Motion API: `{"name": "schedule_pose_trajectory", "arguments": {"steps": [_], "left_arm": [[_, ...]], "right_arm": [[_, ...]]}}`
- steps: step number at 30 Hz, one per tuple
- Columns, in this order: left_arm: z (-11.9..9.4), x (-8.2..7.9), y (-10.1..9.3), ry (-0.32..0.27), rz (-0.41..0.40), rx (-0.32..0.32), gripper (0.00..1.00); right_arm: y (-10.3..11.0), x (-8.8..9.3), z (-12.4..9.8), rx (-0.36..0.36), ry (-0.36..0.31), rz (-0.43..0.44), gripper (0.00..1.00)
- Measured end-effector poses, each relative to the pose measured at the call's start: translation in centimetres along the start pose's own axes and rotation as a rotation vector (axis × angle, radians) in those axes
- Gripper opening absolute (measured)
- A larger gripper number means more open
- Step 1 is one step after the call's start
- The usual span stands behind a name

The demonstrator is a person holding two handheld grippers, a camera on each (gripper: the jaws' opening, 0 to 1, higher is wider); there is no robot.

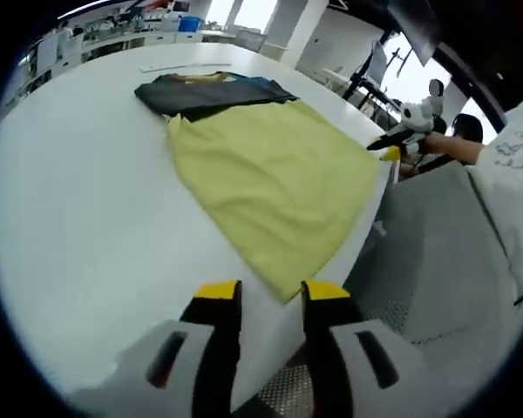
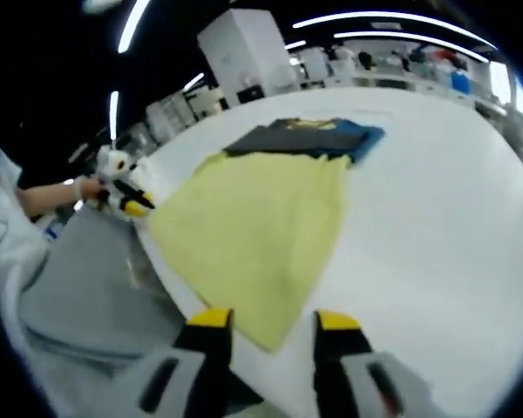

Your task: Fold the garment on the visible template until the final outline fits inside the template.

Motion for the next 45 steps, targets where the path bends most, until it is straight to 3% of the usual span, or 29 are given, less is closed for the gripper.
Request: {"name": "schedule_pose_trajectory", "arguments": {"steps": [5, 9, 16, 21, 26, 29, 39, 45], "left_arm": [[-0.1, 0.0, 0.0, -0.019, -0.019, -0.005, 0.19], [-0.1, 0.4, -0.3, -0.011, -0.046, 0.003, 0.15], [-0.1, 0.6, -0.3, -0.016, -0.101, 0.019, 0.09], [0.1, 0.5, 0.6, -0.024, -0.158, -0.007, 0.01], [0.1, 0.5, 0.9, -0.019, -0.172, -0.009, 0.0], [0.0, 0.4, 1.2, -0.009, -0.184, -0.026, 0.0], [-2.6, -0.2, 0.2, -0.079, -0.217, -0.001, 0.0], [-4.1, 0.2, -1.2, -0.069, -0.234, 0.018, 0.0]], "right_arm": [[0.1, 0.3, 0.0, -0.007, 0.004, 0.011, 0.23], [0.1, 0.8, 0.1, -0.029, 0.021, 0.05, 0.08], [-0.1, 0.7, 0.1, -0.02, 0.011, 0.082, 0.03], [-0.3, 0.7, 0.3, -0.016, 0.014, 0.092, 0.0], [-0.5, 0.7, 0.4, -0.012, 0.014, 0.117, 0.0], [-0.3, 0.6, 0.0, -0.007, 0.012, 0.09, 0.0], [0.6, -0.9, -2.1, -0.044, -0.049, 0.112, 0.0], [1.8, -0.8, -3.4, -0.069, -0.07, 0.155, 0.0]]}}
Point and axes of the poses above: the point that each gripper's makers call its tool centre point, and the gripper's own axes: z roughly forward along the fingers, y roughly to its left, x roughly out of its underside, the point moved 9 cm from there along -z, roughly backward along the fingers, and after that the axes turned 11 degrees about -z, right-handed, at the moved point
